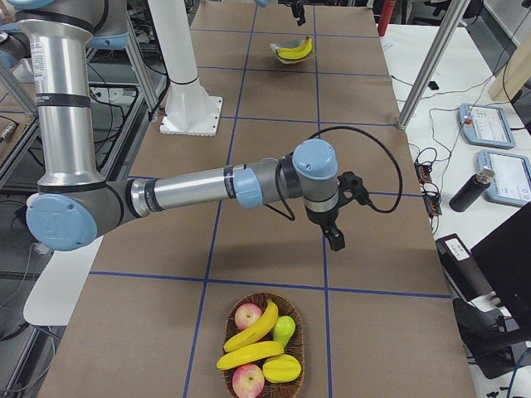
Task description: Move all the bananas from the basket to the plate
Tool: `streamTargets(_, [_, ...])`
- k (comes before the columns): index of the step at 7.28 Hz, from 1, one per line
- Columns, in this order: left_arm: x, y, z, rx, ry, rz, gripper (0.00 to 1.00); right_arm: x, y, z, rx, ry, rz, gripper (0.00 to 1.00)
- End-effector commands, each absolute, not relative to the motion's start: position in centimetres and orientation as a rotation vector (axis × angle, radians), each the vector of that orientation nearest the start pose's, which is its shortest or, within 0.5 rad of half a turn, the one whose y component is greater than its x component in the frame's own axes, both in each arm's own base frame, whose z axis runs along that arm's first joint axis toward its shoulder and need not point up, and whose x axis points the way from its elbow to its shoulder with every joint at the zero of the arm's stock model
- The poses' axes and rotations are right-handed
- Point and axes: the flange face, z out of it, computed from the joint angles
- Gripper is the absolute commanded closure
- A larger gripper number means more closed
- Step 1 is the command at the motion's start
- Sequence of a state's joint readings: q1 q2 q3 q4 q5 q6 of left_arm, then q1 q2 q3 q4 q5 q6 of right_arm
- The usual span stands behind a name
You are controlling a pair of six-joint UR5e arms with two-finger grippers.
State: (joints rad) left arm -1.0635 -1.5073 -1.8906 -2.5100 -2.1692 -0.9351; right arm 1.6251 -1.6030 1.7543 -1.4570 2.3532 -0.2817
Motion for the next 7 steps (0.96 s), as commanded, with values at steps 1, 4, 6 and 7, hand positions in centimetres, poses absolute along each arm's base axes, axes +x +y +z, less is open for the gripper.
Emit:
streamTargets(1, [16.3,-45.1,40.0,0.536,1.165,0.004,0.01,11.8,-41.9,67.1,0.331,-0.724,-0.319,0.00])
streamTargets(4, [17.1,-45.7,39.2,0.545,1.176,0.017,0.01,15.4,-40.7,79.1,0.288,-0.753,-0.243,0.00])
streamTargets(6, [17.3,-45.9,38.7,0.553,1.180,0.022,0.01,15.0,-38.8,82.4,0.244,-0.778,-0.213,0.01])
streamTargets(7, [17.3,-45.9,38.6,0.556,1.181,0.024,0.01,14.8,-38.2,83.0,0.215,-0.788,-0.168,0.02])
